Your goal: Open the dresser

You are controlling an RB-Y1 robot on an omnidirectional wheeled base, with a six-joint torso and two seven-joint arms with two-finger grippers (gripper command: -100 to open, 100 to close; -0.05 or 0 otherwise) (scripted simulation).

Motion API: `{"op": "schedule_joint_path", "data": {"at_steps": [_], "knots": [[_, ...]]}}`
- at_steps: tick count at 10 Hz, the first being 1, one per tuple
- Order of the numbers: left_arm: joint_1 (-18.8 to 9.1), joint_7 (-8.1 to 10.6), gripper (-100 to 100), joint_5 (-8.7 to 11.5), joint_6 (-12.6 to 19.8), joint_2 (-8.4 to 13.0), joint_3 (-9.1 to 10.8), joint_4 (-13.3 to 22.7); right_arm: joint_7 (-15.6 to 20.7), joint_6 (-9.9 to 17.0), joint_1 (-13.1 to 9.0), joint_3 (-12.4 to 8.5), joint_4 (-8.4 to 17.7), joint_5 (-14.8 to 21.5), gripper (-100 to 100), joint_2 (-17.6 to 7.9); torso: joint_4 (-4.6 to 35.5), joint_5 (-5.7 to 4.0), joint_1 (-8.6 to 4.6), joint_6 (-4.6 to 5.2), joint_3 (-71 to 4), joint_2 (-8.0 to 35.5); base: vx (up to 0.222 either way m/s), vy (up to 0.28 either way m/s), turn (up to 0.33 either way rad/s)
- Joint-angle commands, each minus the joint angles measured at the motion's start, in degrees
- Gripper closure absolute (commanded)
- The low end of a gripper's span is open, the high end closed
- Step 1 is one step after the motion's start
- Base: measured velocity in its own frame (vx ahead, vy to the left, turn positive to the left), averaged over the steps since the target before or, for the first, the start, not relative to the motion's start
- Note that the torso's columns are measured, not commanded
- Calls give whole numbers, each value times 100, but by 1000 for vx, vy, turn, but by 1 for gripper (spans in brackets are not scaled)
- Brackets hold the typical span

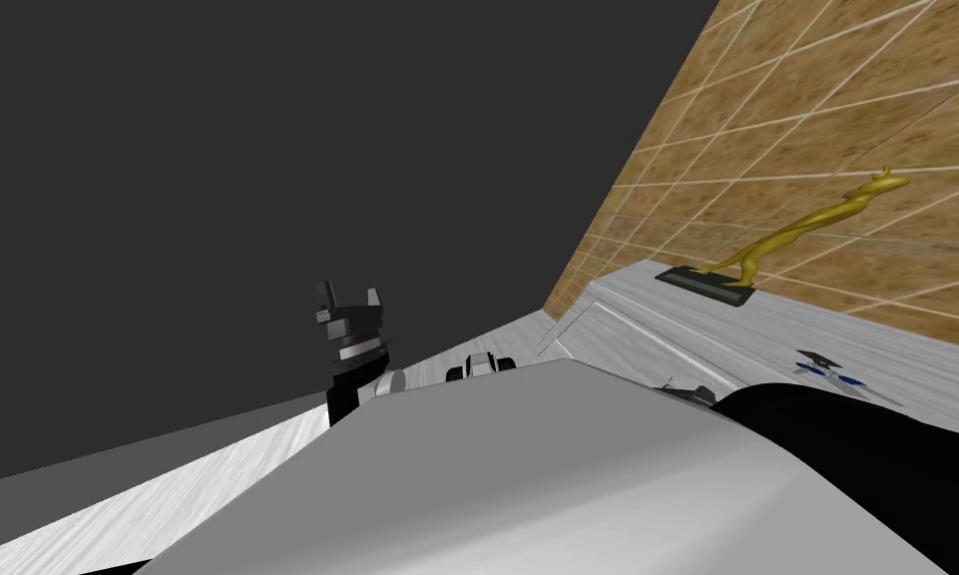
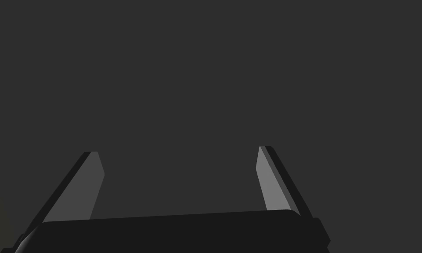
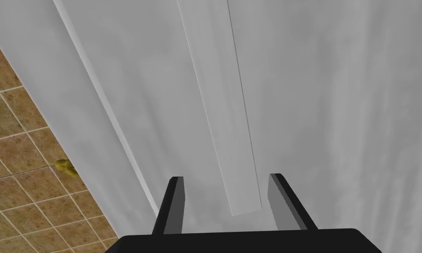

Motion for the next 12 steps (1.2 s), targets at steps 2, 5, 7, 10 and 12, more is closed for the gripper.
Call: {"op": "schedule_joint_path", "data": {"at_steps": [2,5,7,10,12], "knots": [[1,0,0,0,0,1,1,0,-164,179,199,523,-172,587,100,10,1,18,-10,18,3,16,130,-110,-265],[0,0,0,0,0,1,0,0,-297,326,357,964,-307,1088,100,21,8,10,9,15,20,38,97,-83,-240],[-1,0,0,0,0,0,0,0,-431,472,515,1377,-442,1476,100,31,11,16,22,-1,19,37,100,-77,-293],[-1,0,0,0,0,0,0,0,-498,545,594,1624,-510,1841,100,36,13,17,25,3,22,46,73,-59,-165],[-1,0,0,0,0,0,0,0,-631,691,751,2035,-645,2245,100,47,10,16,44,1,15,29,129,-57,-342]]}}
